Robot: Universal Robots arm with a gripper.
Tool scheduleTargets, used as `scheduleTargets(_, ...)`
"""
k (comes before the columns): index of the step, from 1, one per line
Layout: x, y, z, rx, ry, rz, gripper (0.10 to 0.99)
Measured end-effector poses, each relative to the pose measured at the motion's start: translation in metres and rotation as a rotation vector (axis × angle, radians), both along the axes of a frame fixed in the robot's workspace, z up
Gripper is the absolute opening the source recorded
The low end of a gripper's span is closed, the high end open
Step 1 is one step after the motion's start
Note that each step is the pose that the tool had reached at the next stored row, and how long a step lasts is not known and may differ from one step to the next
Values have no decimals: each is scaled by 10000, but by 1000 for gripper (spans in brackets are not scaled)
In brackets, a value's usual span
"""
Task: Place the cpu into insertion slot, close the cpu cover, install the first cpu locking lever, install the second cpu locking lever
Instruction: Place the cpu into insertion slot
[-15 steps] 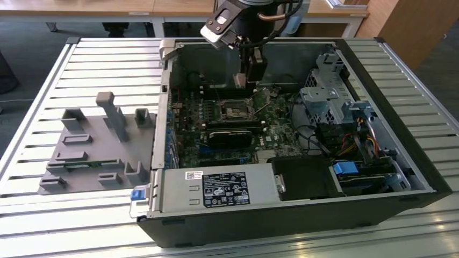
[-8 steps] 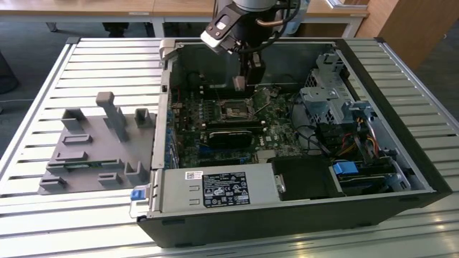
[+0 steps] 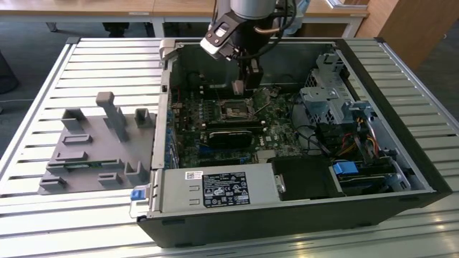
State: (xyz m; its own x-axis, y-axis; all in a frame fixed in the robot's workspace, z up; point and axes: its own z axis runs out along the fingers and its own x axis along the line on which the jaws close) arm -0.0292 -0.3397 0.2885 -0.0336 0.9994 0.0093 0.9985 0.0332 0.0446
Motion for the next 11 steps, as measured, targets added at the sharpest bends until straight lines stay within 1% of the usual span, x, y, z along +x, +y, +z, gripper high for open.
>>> scheduleTargets(2, 0, 7, -34, -3, 0, 0, 537)
scheduleTargets(7, 0, 12, -81, -4, 0, 0, 537)
scheduleTargets(11, -3, 17, -137, -7, 0, -3, 537)
